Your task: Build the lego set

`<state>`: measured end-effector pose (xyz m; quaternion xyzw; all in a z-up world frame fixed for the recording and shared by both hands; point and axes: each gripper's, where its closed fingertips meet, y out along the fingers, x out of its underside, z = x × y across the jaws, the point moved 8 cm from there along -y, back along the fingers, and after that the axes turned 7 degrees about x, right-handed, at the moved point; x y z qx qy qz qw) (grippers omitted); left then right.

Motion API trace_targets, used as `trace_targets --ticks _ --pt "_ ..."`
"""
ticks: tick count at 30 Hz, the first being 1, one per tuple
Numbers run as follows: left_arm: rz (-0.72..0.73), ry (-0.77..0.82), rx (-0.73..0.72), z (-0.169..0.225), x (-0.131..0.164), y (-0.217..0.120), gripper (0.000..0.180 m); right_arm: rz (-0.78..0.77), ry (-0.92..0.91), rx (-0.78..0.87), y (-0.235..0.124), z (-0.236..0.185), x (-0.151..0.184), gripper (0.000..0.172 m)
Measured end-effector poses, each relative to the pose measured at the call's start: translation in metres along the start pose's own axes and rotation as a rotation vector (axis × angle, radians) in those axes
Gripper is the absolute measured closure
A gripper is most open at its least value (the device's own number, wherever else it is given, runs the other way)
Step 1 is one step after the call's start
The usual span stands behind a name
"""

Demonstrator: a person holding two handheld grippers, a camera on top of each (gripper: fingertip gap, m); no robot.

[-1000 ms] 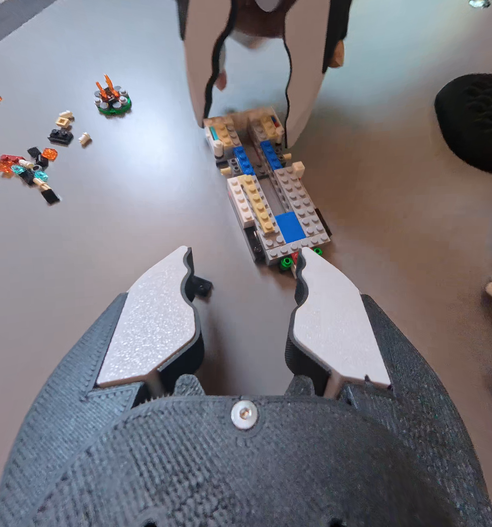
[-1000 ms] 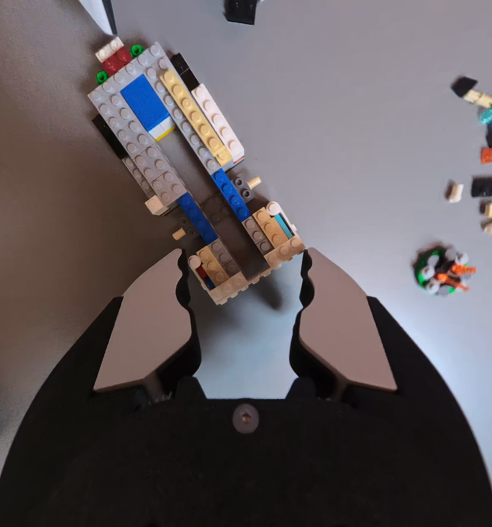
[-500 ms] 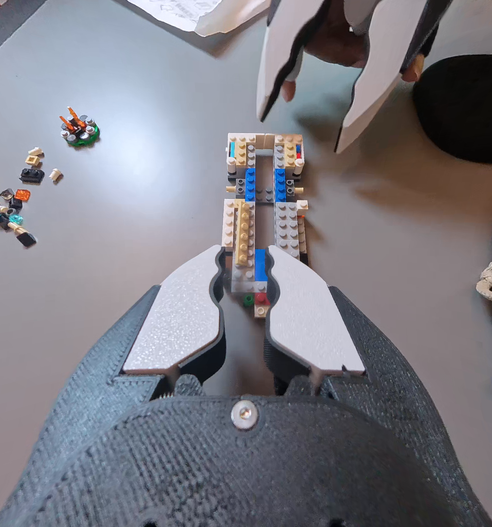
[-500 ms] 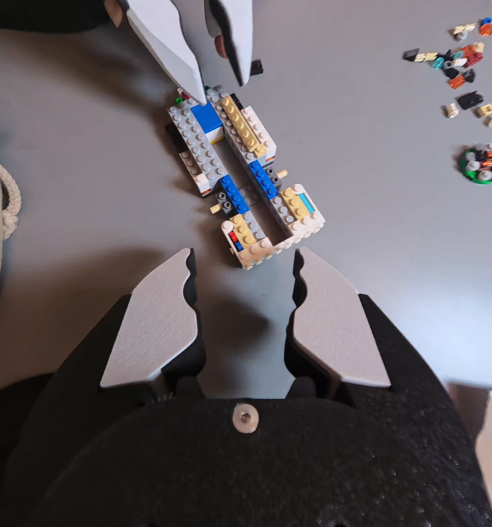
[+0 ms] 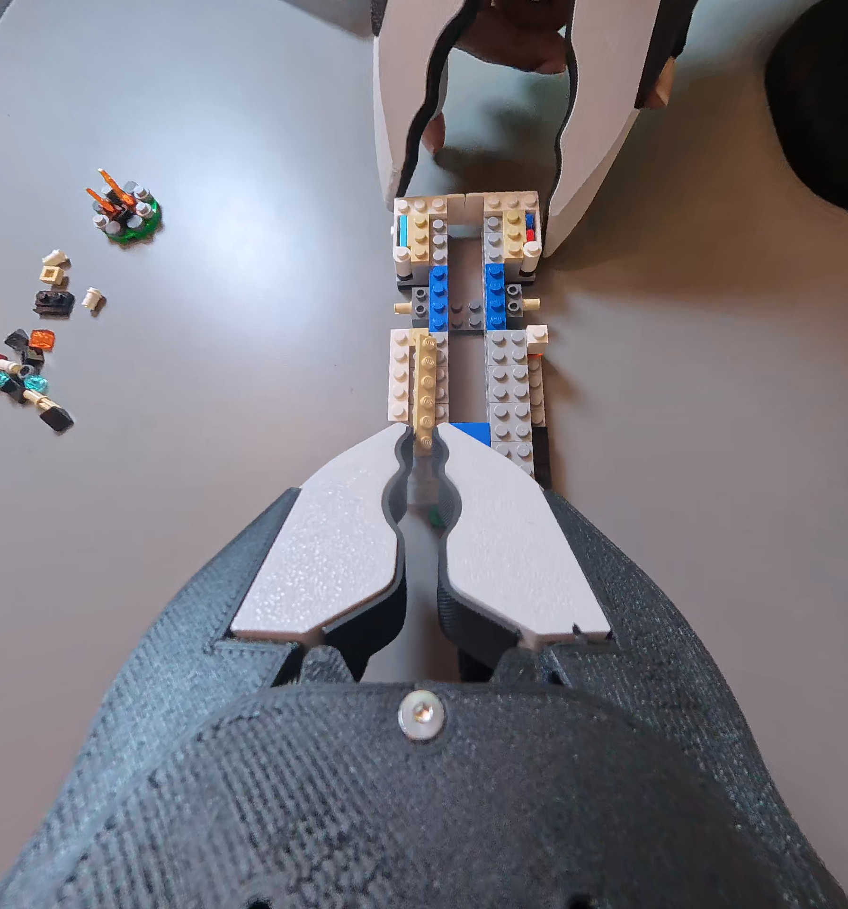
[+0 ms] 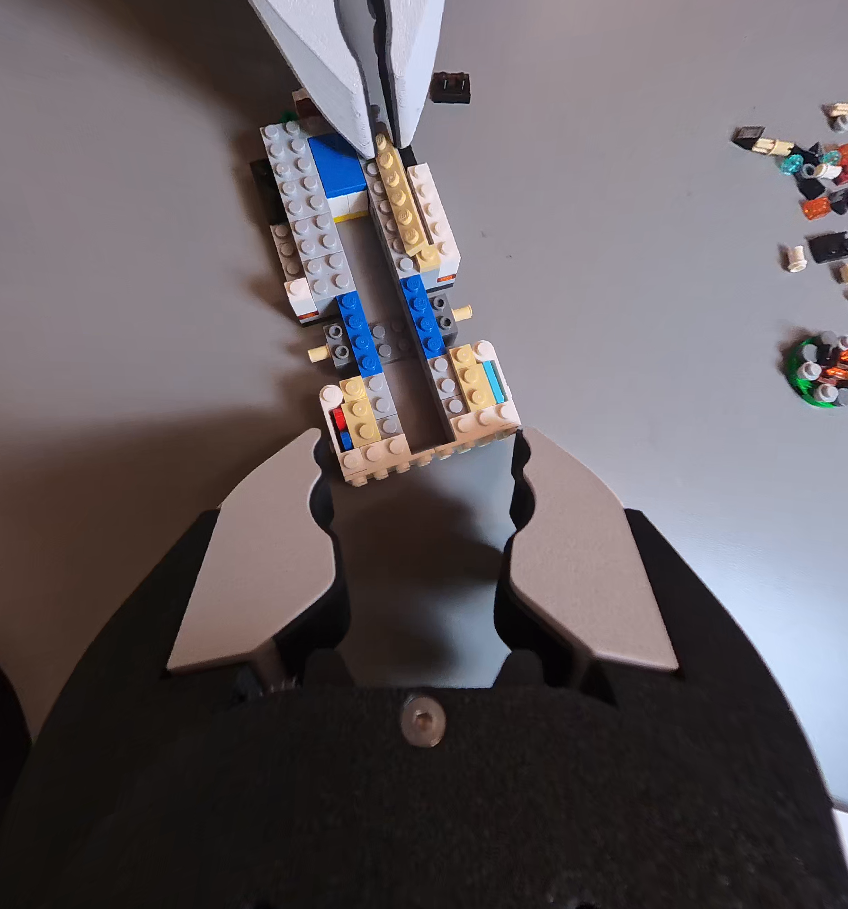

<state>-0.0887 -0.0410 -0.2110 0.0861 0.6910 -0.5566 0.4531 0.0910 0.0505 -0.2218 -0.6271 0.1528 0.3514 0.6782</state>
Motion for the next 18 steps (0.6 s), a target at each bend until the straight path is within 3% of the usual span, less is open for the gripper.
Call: trace_targets --ticks 11,18 --pt "0.015 -0.1 0.064 -0.0067 0.0025 -0.0039 0.174 -0.008 0.012 0.007 0.0001 -0.0052 -0.0021 0.101" --pt "0.036 -0.108 0.042 -0.0081 0.0022 -0.004 0.163 0.009 0.006 0.017 -0.0055 -0.0028 -0.0079 0.097"
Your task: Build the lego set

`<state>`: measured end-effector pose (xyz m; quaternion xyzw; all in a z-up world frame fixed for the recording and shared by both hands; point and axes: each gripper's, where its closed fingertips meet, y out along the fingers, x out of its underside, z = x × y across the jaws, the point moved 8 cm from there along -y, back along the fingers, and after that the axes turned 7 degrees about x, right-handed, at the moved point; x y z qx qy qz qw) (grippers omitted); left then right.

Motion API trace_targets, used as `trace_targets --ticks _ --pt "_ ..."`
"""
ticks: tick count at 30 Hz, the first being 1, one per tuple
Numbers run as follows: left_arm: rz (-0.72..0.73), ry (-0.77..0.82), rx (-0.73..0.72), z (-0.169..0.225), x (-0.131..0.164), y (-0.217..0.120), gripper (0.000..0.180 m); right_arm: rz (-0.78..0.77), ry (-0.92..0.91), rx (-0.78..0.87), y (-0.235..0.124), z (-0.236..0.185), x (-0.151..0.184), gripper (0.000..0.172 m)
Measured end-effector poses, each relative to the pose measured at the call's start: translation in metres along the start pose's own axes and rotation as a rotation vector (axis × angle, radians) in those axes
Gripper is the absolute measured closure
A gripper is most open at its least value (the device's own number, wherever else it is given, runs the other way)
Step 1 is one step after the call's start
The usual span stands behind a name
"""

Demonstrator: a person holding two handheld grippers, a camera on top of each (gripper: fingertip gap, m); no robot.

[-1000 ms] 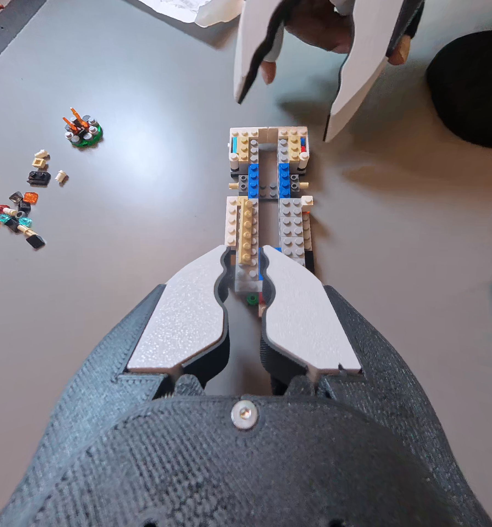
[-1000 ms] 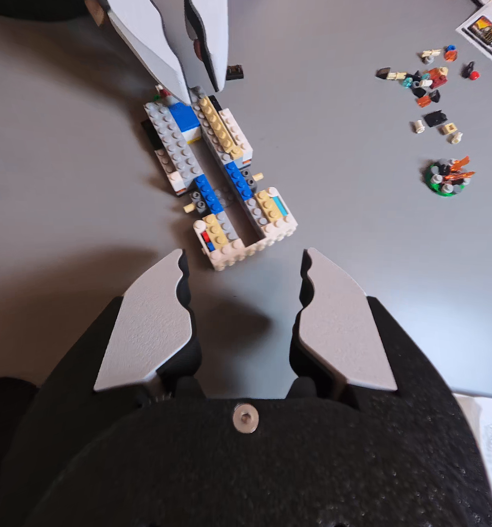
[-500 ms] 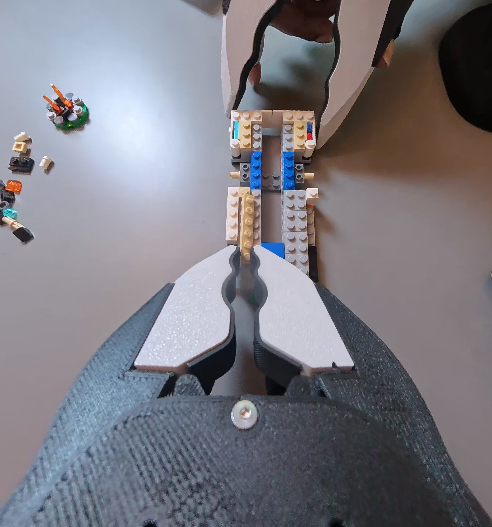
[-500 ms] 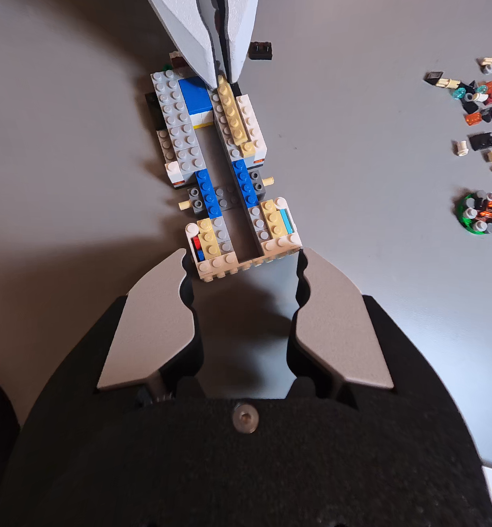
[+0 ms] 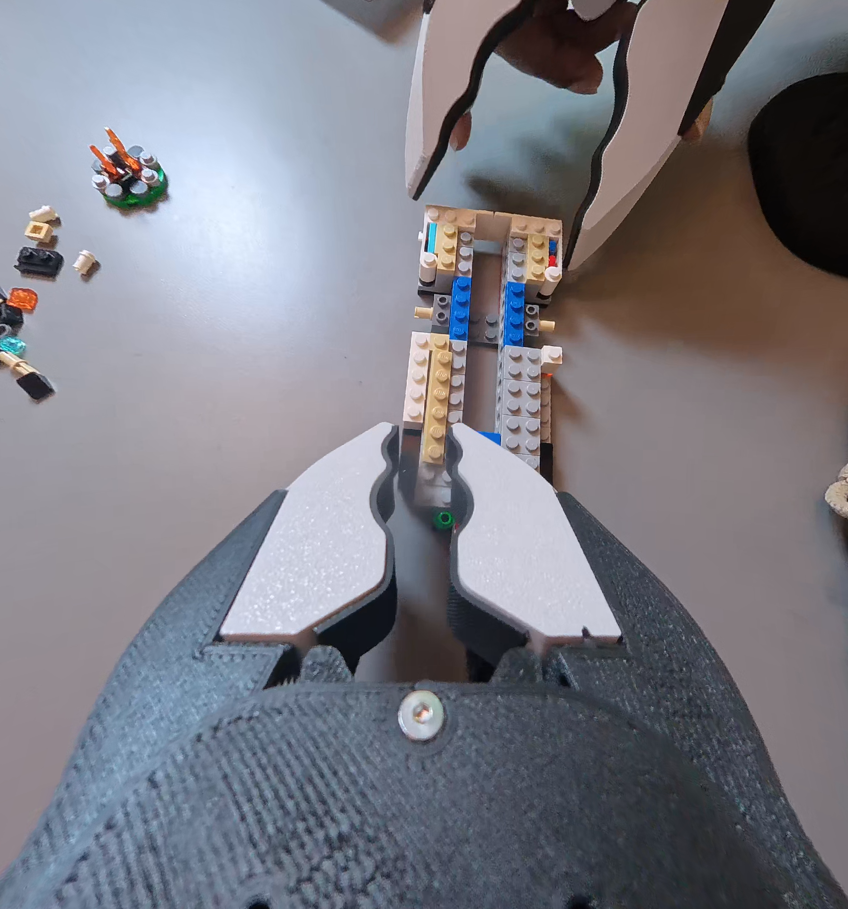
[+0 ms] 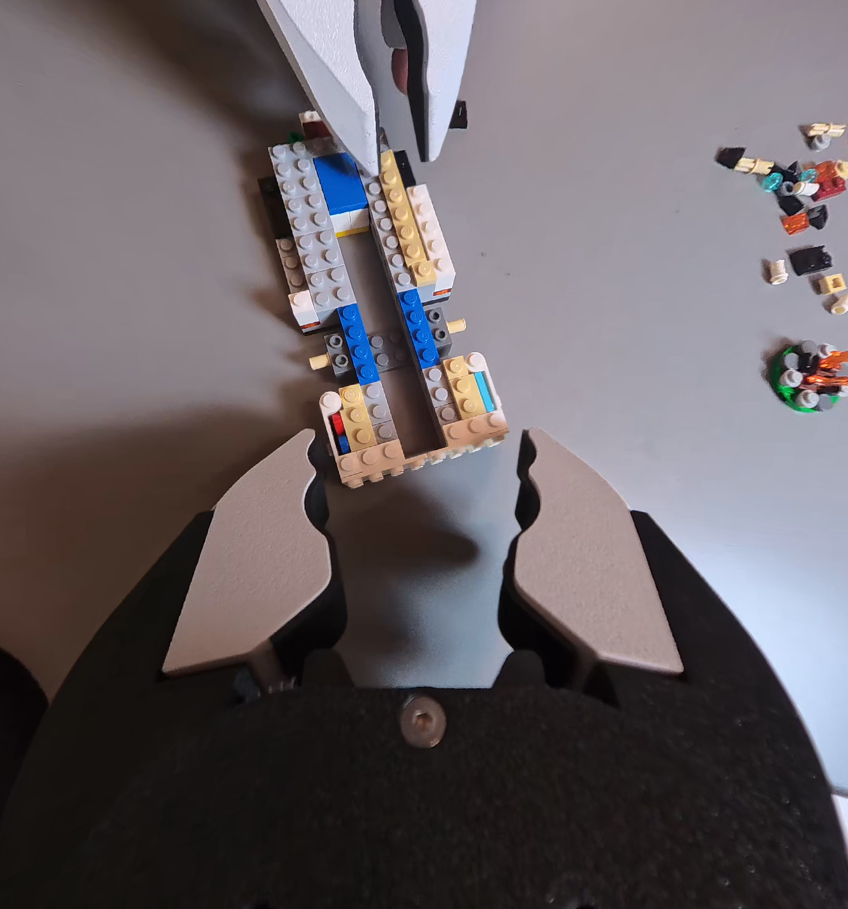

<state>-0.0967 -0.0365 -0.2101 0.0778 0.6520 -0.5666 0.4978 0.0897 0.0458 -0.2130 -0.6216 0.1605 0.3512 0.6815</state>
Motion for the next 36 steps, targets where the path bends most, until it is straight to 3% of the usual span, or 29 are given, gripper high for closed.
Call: trace_targets --ticks 6,10,19,25,31,36 --pt "0.02 0.025 0.016 0.002 -0.001 -0.001 0.154 -0.036 -0.068 -0.021 0.008 0.003 0.001 0.09" --pt "-0.011 0.025 0.052 -0.004 -0.003 0.006 0.151 -0.045 -0.121 -0.078 0.013 0.002 -0.002 0.095" --pt "-0.034 -0.171 0.337 -0.025 -0.012 0.022 0.162 -0.081 -0.198 -0.135 0.017 0.006 -0.009 0.096" --pt "0.011 -0.29 0.395 -0.031 -0.009 0.023 0.163 -0.068 -0.2 -0.132 0.018 0.009 -0.008 0.096" --pt "0.037 -0.312 0.373 -0.03 -0.007 0.02 0.155 -0.071 -0.185 -0.007 0.016 0.022 -0.007 0.1" --pt "0.064 -0.303 0.348 -0.023 -0.005 0.013 0.151 -0.066 -0.072 0.341 0.014 0.049 -0.004 0.118"
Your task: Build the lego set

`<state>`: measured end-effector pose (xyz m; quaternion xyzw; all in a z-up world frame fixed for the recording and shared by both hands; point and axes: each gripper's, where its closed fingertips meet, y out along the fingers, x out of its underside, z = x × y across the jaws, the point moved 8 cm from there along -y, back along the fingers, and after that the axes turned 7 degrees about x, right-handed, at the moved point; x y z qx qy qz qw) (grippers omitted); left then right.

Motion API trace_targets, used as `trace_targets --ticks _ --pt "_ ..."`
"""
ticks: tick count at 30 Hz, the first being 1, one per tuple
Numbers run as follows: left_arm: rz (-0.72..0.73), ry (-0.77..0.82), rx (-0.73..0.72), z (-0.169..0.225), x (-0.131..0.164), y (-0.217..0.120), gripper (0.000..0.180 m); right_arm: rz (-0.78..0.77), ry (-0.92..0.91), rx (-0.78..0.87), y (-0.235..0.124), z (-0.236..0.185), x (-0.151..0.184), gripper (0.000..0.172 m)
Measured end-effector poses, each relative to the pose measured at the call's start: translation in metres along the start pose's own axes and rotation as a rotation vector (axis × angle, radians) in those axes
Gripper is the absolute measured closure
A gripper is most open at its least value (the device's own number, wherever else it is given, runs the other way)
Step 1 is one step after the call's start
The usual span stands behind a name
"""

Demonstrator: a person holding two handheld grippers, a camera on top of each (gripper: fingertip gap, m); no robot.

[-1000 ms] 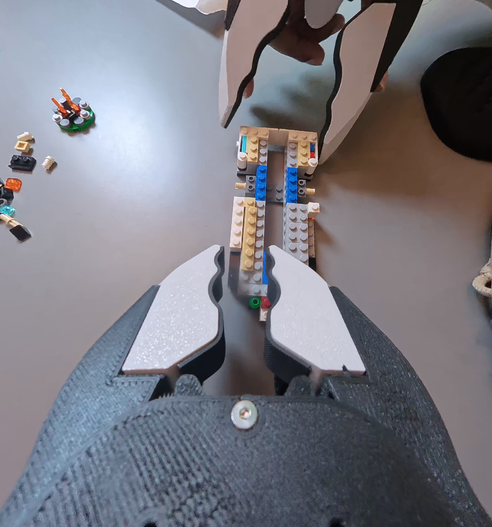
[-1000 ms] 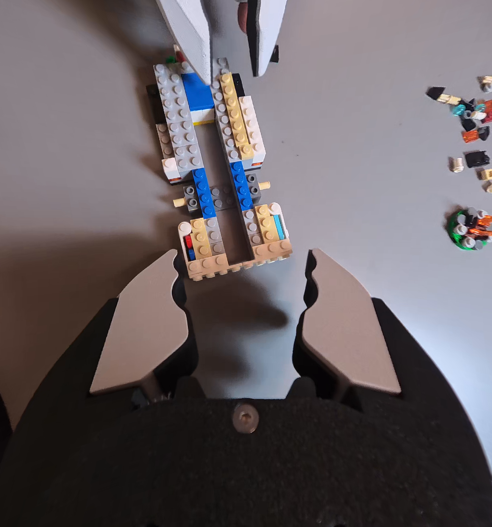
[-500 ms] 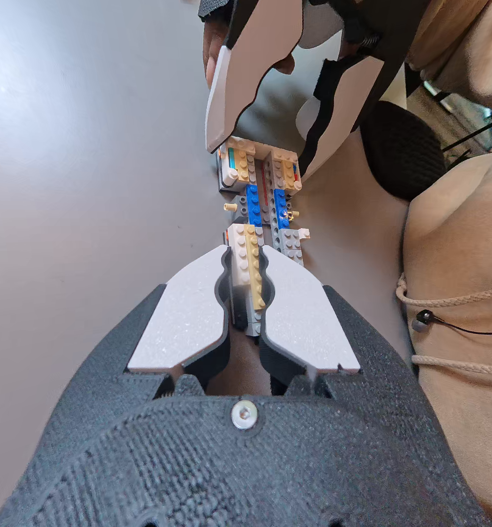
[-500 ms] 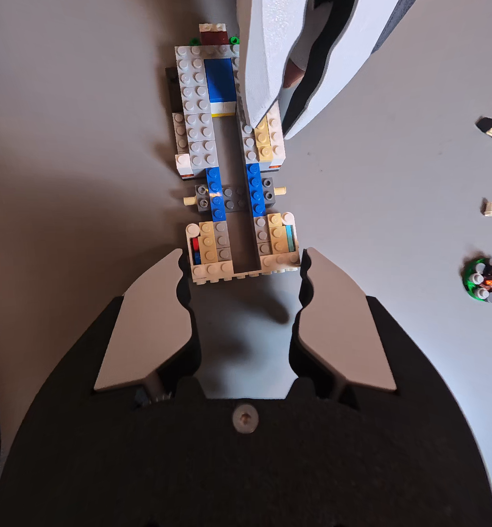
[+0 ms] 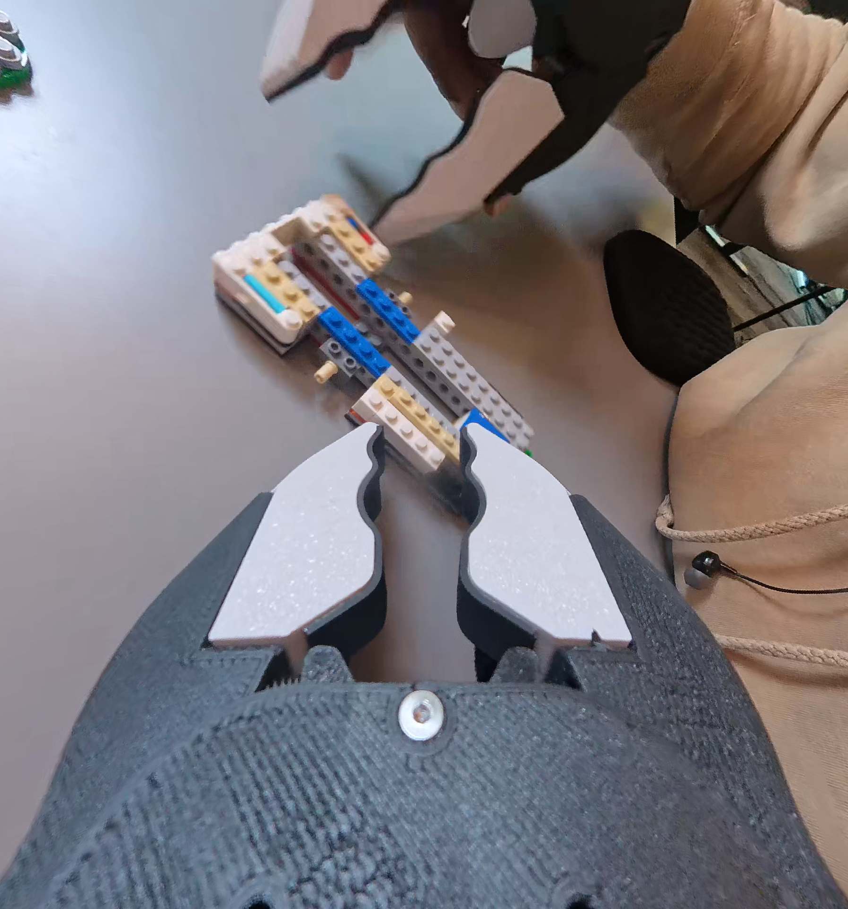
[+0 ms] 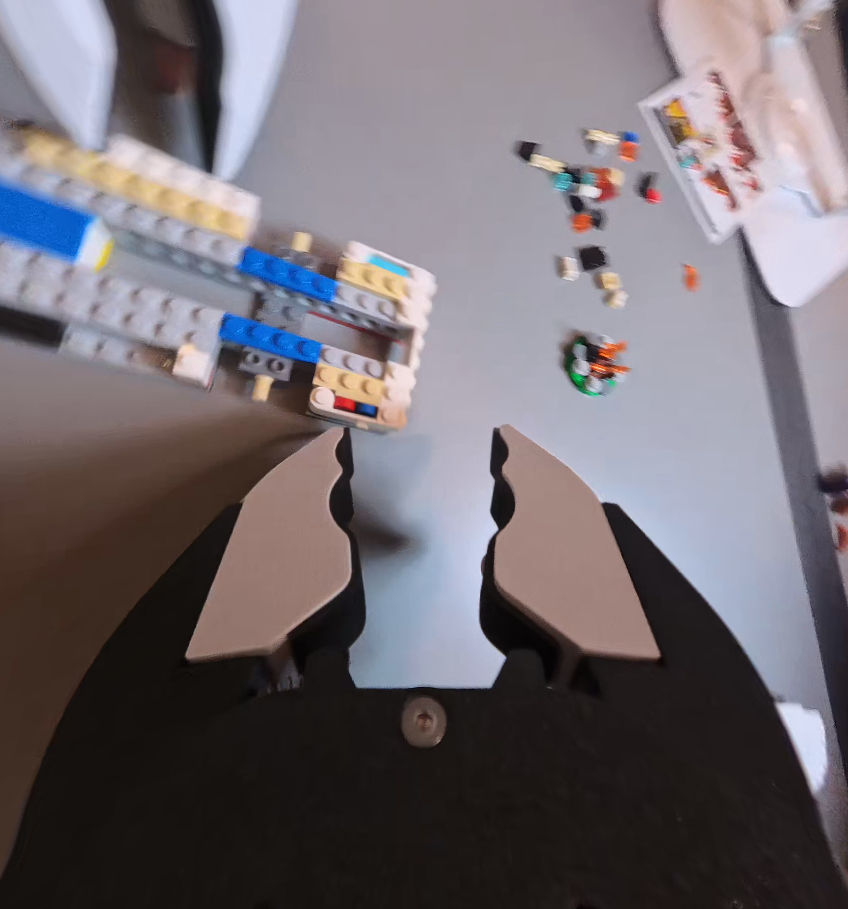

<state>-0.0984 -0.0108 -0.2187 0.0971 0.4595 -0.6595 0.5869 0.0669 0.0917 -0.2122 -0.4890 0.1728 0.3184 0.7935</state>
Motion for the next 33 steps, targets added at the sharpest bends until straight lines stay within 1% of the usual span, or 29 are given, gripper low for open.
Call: trace_targets --ticks 2,4,6,7,9,11,13,14,17,20,22,24,25,28,31,33 --pt "-0.003 0.026 -0.005 0.007 0.002 0.0 0.152 0.001 0.093 0.079 0.001 0.006 0.0 0.121" --pt "-0.027 0.063 0.017 0.018 0.006 0.001 0.153 0.022 0.162 0.091 -0.003 0.006 -0.001 0.121" --pt "-0.028 0.105 -0.001 0.026 0.009 0.0 0.152 0.027 0.236 0.018 -0.011 -0.002 -0.002 0.12" --pt "-0.028 0.126 -0.011 0.028 0.01 -0.001 0.152 0.025 0.298 -0.041 -0.016 -0.009 -0.003 0.116" --pt "-0.026 0.168 -0.05 0.031 0.012 -0.003 0.152 0.019 0.443 -0.162 -0.027 -0.029 -0.009 0.104" --pt "-0.024 0.218 -0.1 0.032 0.012 -0.007 0.152 0.002 0.528 -0.191 -0.036 -0.053 -0.018 0.093" --pt "-0.005 0.264 -0.16 0.032 0.009 -0.01 0.152 -0.051 0.539 -0.137 -0.039 -0.077 -0.028 0.082" --pt "0.017 0.284 -0.185 0.033 0.007 -0.013 0.152 -0.069 0.548 -0.103 -0.04 -0.087 -0.033 0.079" --pt "0.067 0.338 -0.246 0.035 0.004 -0.02 0.153 -0.114 0.578 0.017 -0.035 -0.104 -0.046 0.076" --pt "0.099 0.39 -0.322 0.035 0.005 -0.026 0.154 -0.18 0.601 0.095 -0.024 -0.113 -0.053 0.078" --pt "0.114 0.405 -0.341 0.035 0.008 -0.029 0.155 -0.22 0.596 0.145 -0.018 -0.116 -0.054 0.086" --pt "0.126 0.413 -0.355 0.036 0.008 -0.032 0.155 -0.211 0.594 0.153 -0.018 -0.115 -0.052 0.101" --pt "0.13 0.413 -0.352 0.037 0.009 -0.033 0.155 -0.207 0.574 0.131 -0.019 -0.114 -0.05 0.101" --pt "0.118 0.438 -0.336 0.042 0.01 -0.031 0.155 -0.151 0.448 0.006 -0.024 -0.106 -0.041 0.101" --pt "0.078 0.51 -0.339 0.047 0.013 -0.025 0.154 -0.043 0.255 -0.14 -0.029 -0.091 -0.029 0.103" --pt "0.051 0.566 -0.347 0.05 0.014 -0.021 0.154 0.023 0.163 -0.237 -0.029 -0.08 -0.024 0.105"
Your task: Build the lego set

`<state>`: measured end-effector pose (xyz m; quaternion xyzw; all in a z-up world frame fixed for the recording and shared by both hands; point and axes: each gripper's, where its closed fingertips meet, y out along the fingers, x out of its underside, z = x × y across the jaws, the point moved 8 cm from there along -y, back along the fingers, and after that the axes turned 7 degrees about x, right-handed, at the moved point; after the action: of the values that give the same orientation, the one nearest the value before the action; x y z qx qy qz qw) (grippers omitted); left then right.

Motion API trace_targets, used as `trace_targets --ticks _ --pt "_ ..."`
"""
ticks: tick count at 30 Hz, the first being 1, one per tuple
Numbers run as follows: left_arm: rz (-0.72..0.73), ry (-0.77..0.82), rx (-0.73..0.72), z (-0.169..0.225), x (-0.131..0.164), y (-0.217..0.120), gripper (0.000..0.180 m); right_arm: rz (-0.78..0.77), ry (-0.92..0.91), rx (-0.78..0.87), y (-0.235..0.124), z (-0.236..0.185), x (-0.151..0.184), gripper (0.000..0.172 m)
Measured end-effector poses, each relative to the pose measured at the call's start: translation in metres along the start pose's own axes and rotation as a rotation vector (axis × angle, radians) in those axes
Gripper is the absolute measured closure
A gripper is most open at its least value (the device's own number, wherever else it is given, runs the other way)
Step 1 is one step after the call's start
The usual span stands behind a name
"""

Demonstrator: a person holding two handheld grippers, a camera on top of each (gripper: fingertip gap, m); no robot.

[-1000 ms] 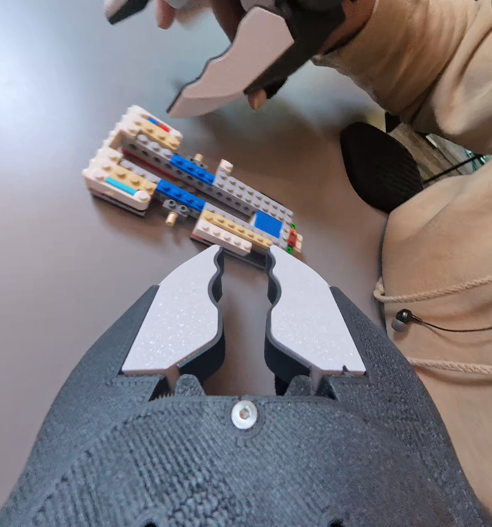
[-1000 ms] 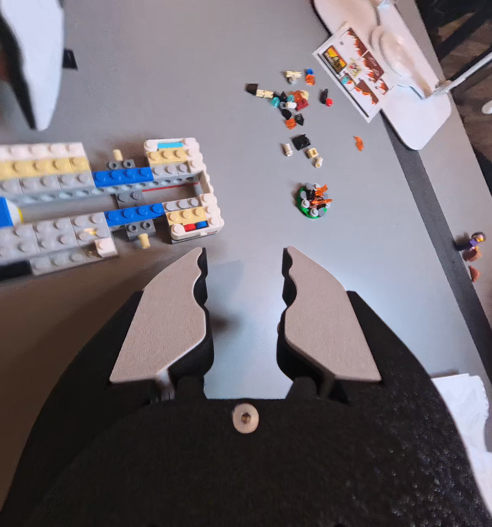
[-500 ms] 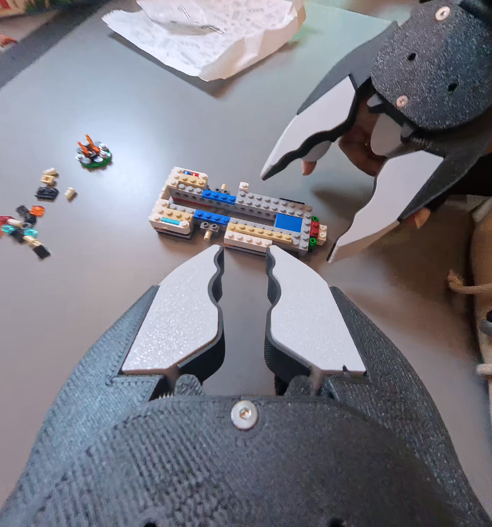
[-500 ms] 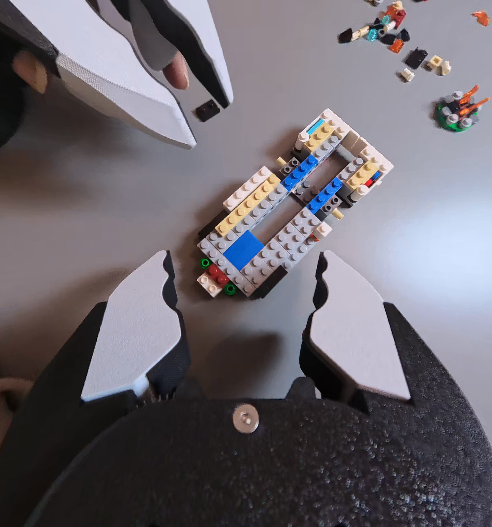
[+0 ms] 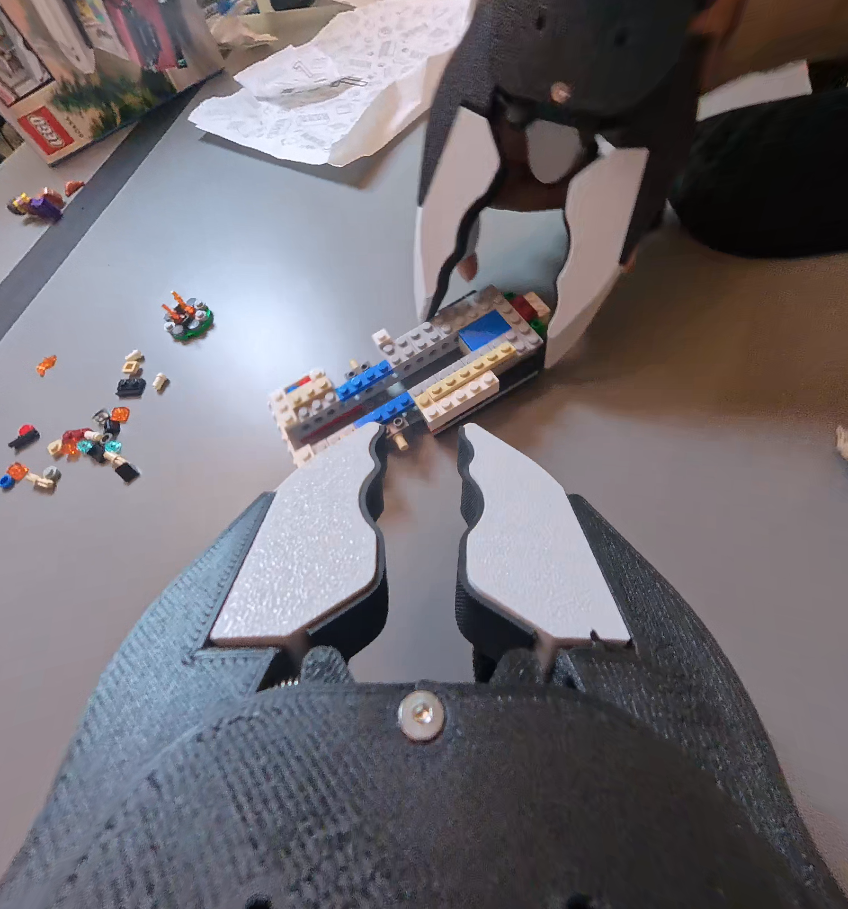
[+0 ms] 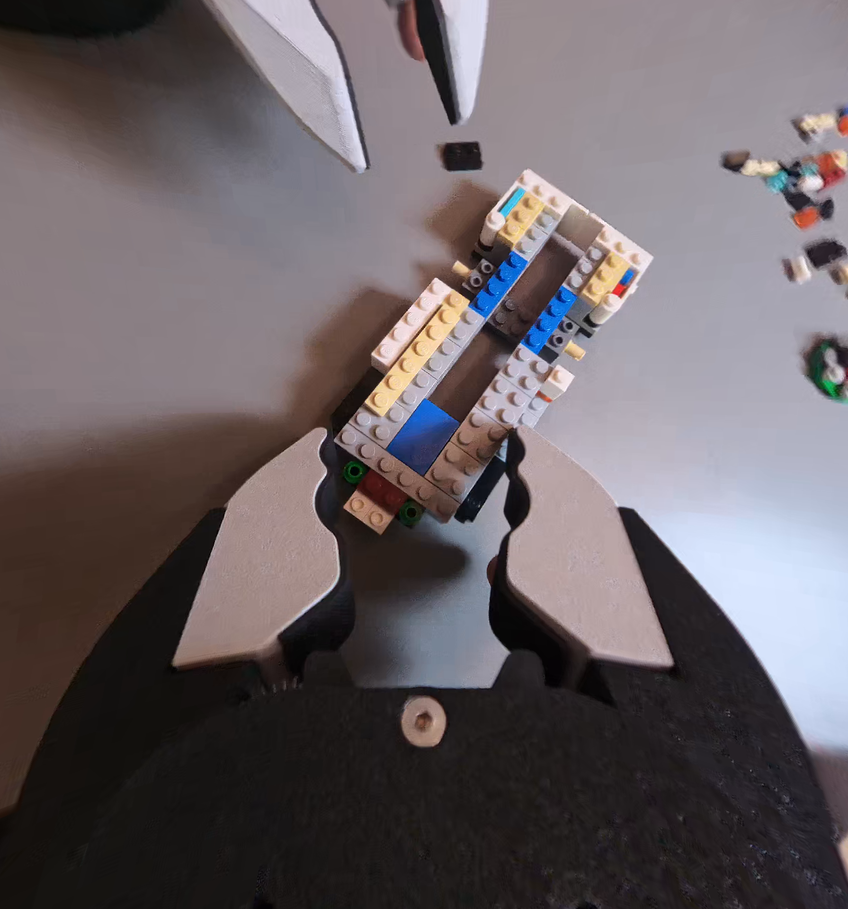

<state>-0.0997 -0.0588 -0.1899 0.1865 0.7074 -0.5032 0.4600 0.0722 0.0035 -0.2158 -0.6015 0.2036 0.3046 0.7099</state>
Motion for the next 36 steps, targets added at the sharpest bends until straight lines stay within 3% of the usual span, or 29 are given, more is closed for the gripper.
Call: trace_targets --ticks 5,11,18,23,36 --pt "-0.069 0.15 -0.024 0.012 0.0 0.013 0.145 0.081 -0.069 -0.262 0.003 0.022 -0.003 0.107" --pt "-0.151 0.344 -0.136 0.019 0.001 0.029 0.135 0.139 -0.022 -0.4 0.013 0.029 -0.012 0.107" --pt "-0.228 0.618 -0.303 0.023 0.001 0.038 0.138 0.154 0.062 -0.475 0.015 0.035 -0.015 0.107" --pt "-0.261 0.746 -0.363 0.026 0.003 0.041 0.154 0.143 0.089 -0.482 0.016 0.038 -0.015 0.107" --pt "-0.27 0.816 -0.354 0.03 0.004 0.038 0.156 0.103 0.085 -0.506 0.017 0.033 -0.017 0.108"
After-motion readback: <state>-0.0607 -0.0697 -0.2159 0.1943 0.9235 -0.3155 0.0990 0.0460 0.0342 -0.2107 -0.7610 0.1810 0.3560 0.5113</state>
